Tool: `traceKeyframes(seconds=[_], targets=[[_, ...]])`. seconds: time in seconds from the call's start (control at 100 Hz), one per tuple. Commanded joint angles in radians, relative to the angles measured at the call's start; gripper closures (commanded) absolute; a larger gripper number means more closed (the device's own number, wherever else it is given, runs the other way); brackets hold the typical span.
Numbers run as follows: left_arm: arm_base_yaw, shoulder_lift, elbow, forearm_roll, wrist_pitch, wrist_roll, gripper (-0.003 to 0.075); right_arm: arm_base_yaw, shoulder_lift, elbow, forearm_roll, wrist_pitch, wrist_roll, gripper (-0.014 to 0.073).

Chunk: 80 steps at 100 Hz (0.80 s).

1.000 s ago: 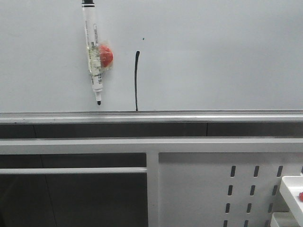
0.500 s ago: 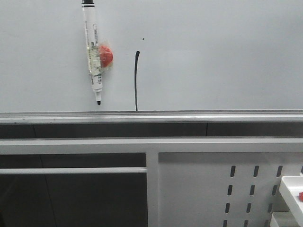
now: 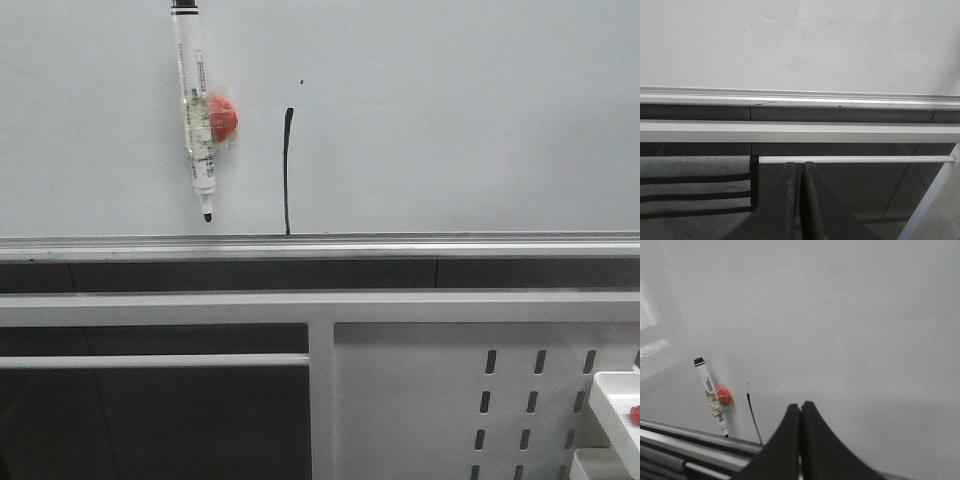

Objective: Write number 1 on whiteboard

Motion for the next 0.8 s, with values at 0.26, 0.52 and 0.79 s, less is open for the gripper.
traceKeyframes(seconds=[0.26,0.52,0.79], targets=[[0.001,-0.023,0.034,-0.017,-0.042,-0.009,0.074,-0.257,0.009,0.17,-0.913,-0.101,0.709,0.0665],[0.001,-0.023,0.034,-0.018,-0.042,-0.009,0.074,-0.624,-0.077,0.184,-1.298,0.311,1.055,0.0665],[0.001,-0.021,0.034,-0.021,-0.044,-0.009,0.074,-0.719,-0.275,0.184,-1.295,0.705,1.055,0.0665]])
